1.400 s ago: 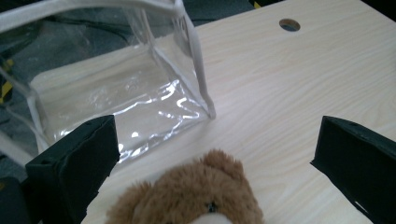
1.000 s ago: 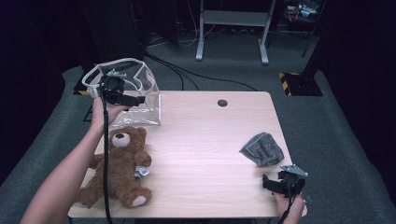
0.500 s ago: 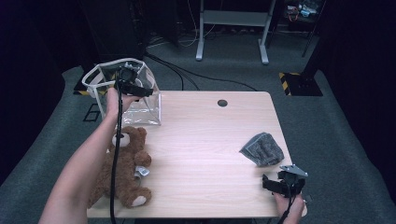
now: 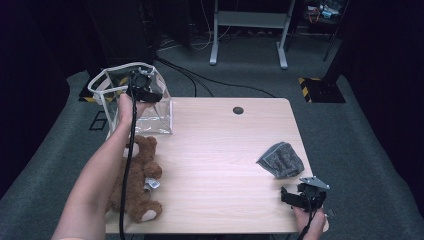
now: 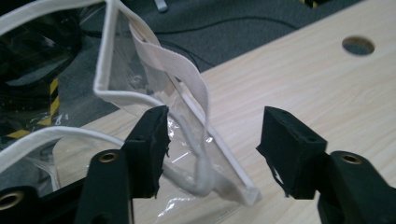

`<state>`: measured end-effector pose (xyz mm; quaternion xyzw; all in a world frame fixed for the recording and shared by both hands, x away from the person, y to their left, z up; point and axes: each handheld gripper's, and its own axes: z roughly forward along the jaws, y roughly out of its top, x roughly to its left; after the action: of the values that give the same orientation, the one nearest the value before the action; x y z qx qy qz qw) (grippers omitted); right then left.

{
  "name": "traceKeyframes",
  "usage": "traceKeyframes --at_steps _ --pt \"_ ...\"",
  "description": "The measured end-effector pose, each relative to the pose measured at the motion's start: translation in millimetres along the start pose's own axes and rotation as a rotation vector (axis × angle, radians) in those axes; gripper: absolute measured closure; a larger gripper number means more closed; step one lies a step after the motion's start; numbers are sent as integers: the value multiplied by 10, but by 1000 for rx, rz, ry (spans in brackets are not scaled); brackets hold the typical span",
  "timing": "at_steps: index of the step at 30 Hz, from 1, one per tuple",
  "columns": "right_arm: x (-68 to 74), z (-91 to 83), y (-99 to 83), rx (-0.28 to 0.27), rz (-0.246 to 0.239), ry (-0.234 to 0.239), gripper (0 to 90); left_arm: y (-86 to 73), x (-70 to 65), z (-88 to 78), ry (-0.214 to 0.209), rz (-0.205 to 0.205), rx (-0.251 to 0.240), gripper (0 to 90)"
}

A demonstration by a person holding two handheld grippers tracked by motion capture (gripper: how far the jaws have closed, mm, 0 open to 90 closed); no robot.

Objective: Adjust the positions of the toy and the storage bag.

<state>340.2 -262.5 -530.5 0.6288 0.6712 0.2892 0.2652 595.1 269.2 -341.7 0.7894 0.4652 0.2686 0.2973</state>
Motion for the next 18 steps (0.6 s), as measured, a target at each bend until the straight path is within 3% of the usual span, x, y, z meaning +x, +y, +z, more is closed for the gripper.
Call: traceKeyframes --at_steps 1,5,6,18 --pt "2 0 -1 1 2 0 8 -2 -10 9 -5 -3 3 478" --pt "-4 1 -1 -2 -6 2 11 1 -27 34 8 -8 4 782" --pt "-4 0 -1 -2 -6 2 12 -3 -19 40 -5 -18 0 808" --pt "-3 -1 -1 -2 -6 3 13 42 -103 78 -54 25 -28 845"
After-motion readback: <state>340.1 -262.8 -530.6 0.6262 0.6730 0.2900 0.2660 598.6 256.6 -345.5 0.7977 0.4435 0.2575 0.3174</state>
